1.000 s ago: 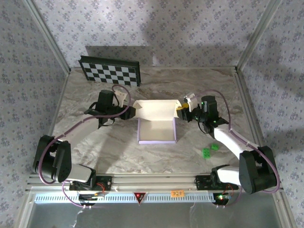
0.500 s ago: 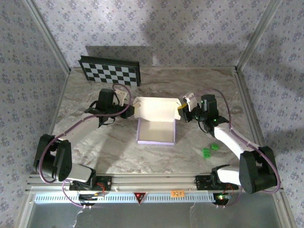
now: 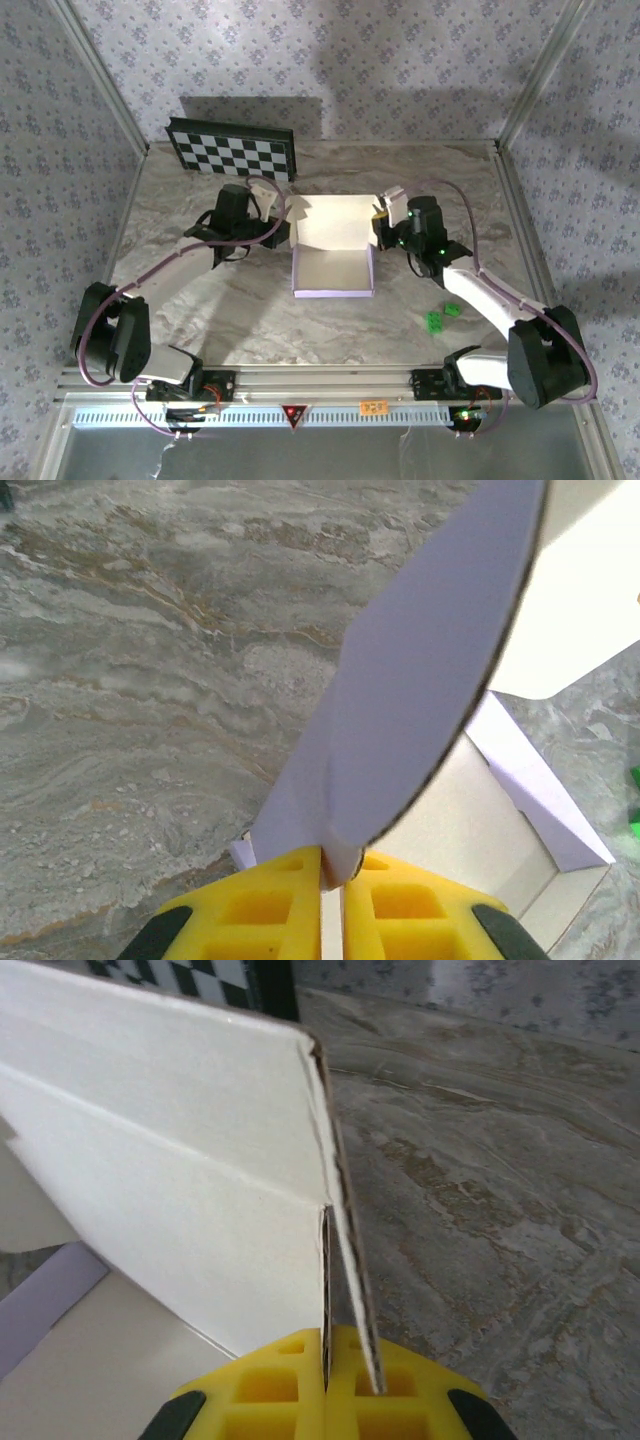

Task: Fold the paper box

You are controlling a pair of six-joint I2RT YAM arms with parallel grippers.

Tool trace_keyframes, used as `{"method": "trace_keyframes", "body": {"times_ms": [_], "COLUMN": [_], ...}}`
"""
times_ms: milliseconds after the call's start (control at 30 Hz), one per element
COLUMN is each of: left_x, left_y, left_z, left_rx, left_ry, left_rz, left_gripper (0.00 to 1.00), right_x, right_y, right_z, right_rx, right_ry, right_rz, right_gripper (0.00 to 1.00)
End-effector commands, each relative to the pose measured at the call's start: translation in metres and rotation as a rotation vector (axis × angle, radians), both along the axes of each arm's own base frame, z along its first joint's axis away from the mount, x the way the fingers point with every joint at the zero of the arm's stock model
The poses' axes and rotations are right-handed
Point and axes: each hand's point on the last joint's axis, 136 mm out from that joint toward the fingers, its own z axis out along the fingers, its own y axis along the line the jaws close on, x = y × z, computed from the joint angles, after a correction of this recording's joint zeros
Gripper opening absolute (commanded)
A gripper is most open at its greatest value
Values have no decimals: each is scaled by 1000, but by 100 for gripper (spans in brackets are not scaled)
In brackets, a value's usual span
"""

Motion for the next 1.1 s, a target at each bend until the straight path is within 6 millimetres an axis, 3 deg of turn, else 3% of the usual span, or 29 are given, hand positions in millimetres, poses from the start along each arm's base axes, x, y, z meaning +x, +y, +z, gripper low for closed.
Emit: {"method": "trace_keyframes", "body": {"times_ms": [0,100,300,500,700,900,1067], "left_x": [14,21,38,59,82,111,122], "left_y": [-12,-12,-16,-18,-23,-20,-26], "left_z": [36,40,46,47,51,51,43], "left_rx": [-53,-53,-83,-77,-87,-121,-148], "left_ry": [-87,-107,-122,-147,-197,-228,-227], "left_rz": [14,44,87,127,154,183,182], "left_gripper": [11,9,8,8,7,7,6], "right_x": [20,26,44,60,79,97,105], "right_y": [1,11,9,18,36,59,66], "right_z": [31,33,22,26,31,42,22], "right_rx": [72,90,147,145,120,82,45], "right_ry": [-61,-51,4,-111,-234,-389,-395], "right_rz": [-175,-230,-487,-656,-677,-577,-569], "right_gripper": [0,0,0,0,0,0,0]}}
